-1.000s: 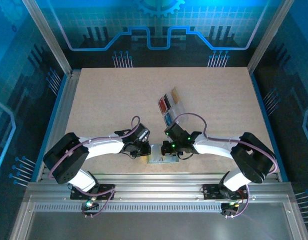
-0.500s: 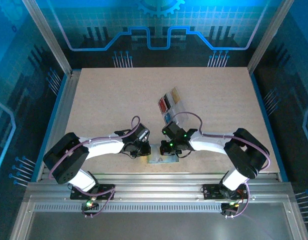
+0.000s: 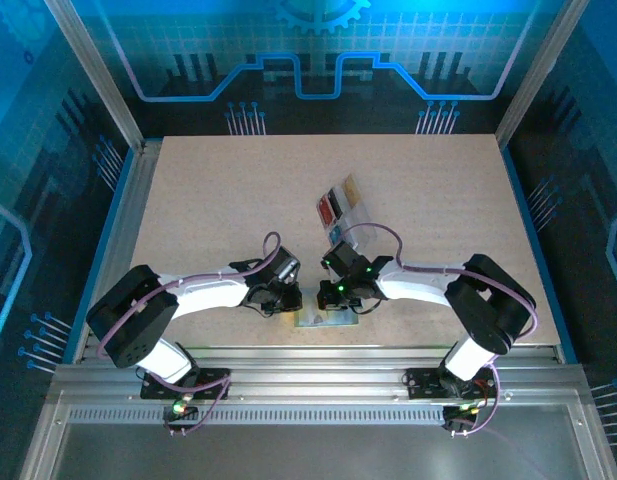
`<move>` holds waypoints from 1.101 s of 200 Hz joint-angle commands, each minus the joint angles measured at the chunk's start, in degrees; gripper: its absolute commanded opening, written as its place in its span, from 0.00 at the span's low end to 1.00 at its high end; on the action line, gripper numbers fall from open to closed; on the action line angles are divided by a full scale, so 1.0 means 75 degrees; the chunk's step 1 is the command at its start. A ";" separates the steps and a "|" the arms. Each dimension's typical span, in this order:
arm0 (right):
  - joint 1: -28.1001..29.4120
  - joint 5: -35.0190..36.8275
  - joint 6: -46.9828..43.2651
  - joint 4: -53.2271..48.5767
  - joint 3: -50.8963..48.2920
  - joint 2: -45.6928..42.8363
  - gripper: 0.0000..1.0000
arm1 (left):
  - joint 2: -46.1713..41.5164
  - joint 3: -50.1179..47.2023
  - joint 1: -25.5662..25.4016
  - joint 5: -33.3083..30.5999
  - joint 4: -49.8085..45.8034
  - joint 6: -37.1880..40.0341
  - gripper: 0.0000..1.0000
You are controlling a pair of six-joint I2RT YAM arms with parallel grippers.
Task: Put the credit cards into the card holder
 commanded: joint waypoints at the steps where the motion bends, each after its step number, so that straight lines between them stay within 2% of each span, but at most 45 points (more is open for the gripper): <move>1: 0.0015 0.0454 -0.0233 -0.1396 -0.0450 0.0190 0.00 | 0.0204 -0.0280 0.0044 -0.0139 -0.0457 0.0014 0.16; 93: -0.0352 0.0451 -0.0823 -0.1884 -0.0116 0.0391 0.00 | 0.0241 -0.0421 0.0065 -0.0108 -0.0295 -0.0045 0.16; 220: -0.0378 0.0509 -0.1327 -0.2583 0.0169 0.0601 0.00 | 0.0357 -0.0597 0.0082 -0.0058 -0.0006 -0.0115 0.16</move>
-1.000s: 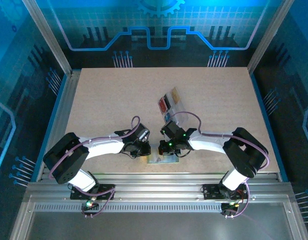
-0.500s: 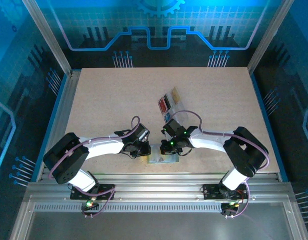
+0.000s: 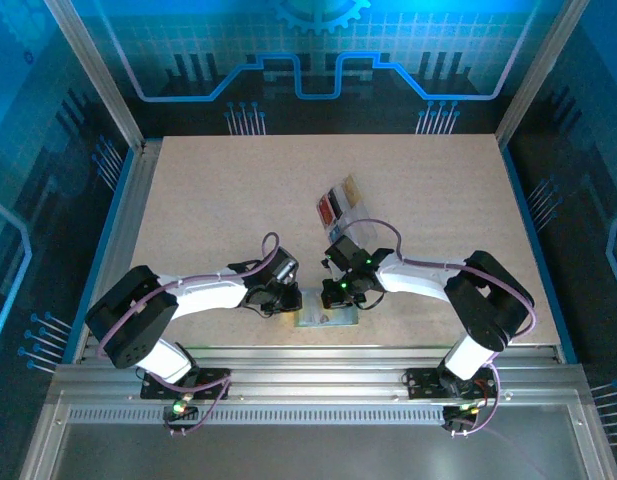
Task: Put the credit cards into the card holder
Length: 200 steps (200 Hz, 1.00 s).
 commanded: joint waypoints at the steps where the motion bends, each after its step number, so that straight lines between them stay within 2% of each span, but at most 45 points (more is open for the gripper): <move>1: -0.0063 0.0684 -0.0299 -0.1553 -0.0274 0.0432 0.00 | 0.0386 -0.0402 0.0042 -0.0114 -0.0306 -0.0092 0.16; 124: 0.0003 0.0391 -0.0523 -0.1635 -0.0344 0.0444 0.00 | 0.0389 -0.0460 0.0058 -0.0078 -0.0212 -0.0134 0.16; 200: -0.0043 -0.0064 0.0102 -0.0672 -0.0280 0.0572 0.00 | 0.0432 -0.0460 0.0059 -0.0044 -0.0199 -0.0152 0.16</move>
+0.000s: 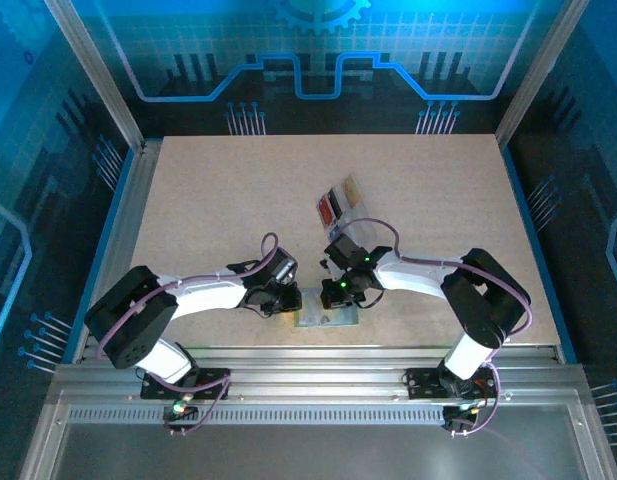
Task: Put the credit cards into the card holder
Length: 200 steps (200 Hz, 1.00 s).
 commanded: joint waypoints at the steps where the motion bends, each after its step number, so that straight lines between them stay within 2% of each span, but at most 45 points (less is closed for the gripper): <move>1: -0.0004 0.0151 0.0337 -0.0553 -0.0426 0.0408 0.00 | 0.0450 -0.0399 0.0020 -0.0106 -0.0293 -0.0145 0.16; 78: 0.0064 0.0396 0.1243 0.0187 -0.0894 0.0080 0.00 | 0.0567 -0.0341 0.0027 -0.0036 -0.0235 -0.0133 0.16; 133: 0.0427 0.0507 0.1767 0.0551 -0.1046 0.0060 0.00 | 0.0579 -0.0317 0.0016 -0.0023 -0.0246 -0.0133 0.16; 162: 0.0504 0.0618 0.1817 0.0549 -0.1061 -0.0183 0.07 | 0.0567 -0.0327 0.0026 -0.0023 -0.0247 -0.0132 0.16; 200: 0.0576 0.0545 0.1653 0.0530 -0.1078 -0.0577 0.22 | 0.0556 -0.0340 0.0022 -0.0020 -0.0235 -0.0139 0.16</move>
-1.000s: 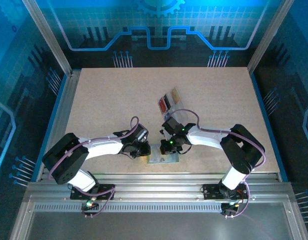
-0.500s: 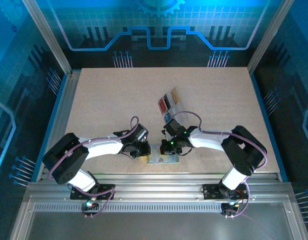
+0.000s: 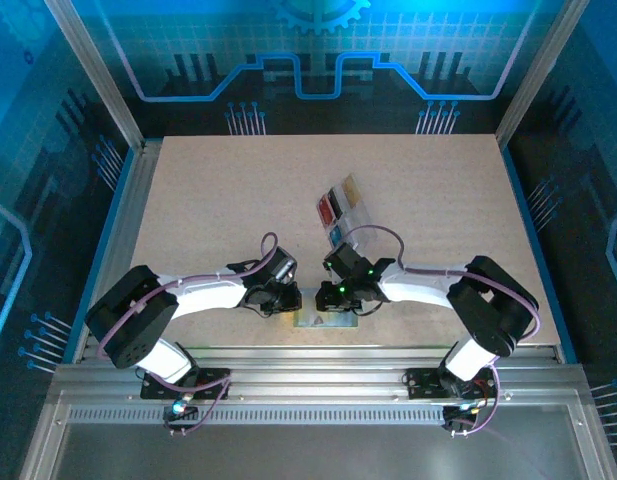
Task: Put the credit cards into the card holder
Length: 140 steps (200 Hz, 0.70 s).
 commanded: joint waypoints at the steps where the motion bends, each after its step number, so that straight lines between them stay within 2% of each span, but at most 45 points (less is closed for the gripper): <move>1: 0.0194 0.0270 -0.0034 -0.0819 -0.0288 -0.0130 0.23 | 0.0526 -0.0340 -0.0016 -0.0103 -0.0244 -0.0136 0.16; 54: 0.0195 0.0528 -0.0209 -0.1386 -0.0225 -0.0532 0.31 | 0.0503 -0.0376 -0.0018 -0.0094 -0.0209 -0.0122 0.16; 94: 0.0217 0.0447 -0.0268 -0.1346 -0.0082 -0.0505 0.31 | 0.0503 -0.0411 -0.0017 -0.0082 -0.0162 -0.0135 0.16; 117: 0.0213 0.0346 -0.0304 -0.1239 -0.0016 -0.0453 0.29 | 0.0491 -0.0458 -0.0011 -0.0081 -0.0138 -0.0146 0.16; 140: 0.0222 0.0221 -0.0318 -0.1096 0.0052 -0.0362 0.21 | 0.0491 -0.0477 -0.0019 -0.0079 -0.0129 -0.0134 0.16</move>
